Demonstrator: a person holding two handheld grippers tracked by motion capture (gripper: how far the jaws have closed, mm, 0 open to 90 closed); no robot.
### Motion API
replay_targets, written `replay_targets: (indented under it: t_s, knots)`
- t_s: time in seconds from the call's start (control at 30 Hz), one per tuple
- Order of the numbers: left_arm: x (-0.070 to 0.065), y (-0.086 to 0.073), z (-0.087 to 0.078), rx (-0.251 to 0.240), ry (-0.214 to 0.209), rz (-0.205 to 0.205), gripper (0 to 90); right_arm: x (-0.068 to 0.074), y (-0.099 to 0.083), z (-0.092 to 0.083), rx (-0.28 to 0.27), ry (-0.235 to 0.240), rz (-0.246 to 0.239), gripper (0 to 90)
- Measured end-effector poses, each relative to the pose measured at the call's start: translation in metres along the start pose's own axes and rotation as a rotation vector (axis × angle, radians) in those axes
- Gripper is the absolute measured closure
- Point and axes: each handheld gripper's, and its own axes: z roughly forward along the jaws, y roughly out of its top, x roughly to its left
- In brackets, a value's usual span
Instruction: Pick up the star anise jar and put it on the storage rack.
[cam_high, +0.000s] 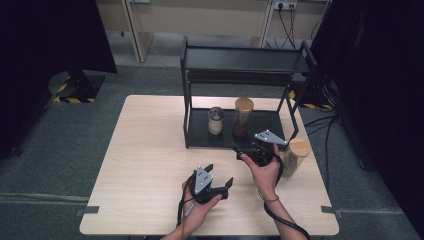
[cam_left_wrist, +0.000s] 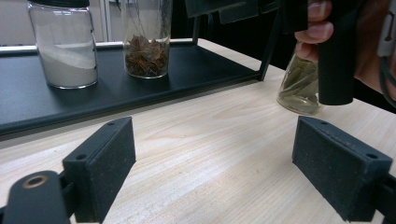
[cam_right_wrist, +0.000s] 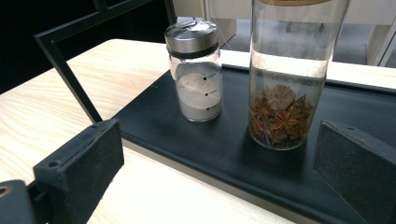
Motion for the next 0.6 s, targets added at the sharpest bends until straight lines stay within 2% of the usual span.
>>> replay_targets:
  t_s: [0.6]
  knots:
    - [0.0, 0.0, 0.0, 0.0, 0.001, 0.001, 13.1, -0.001, -0.008, -0.023, -0.004, 0.021, -0.022, 2.4]
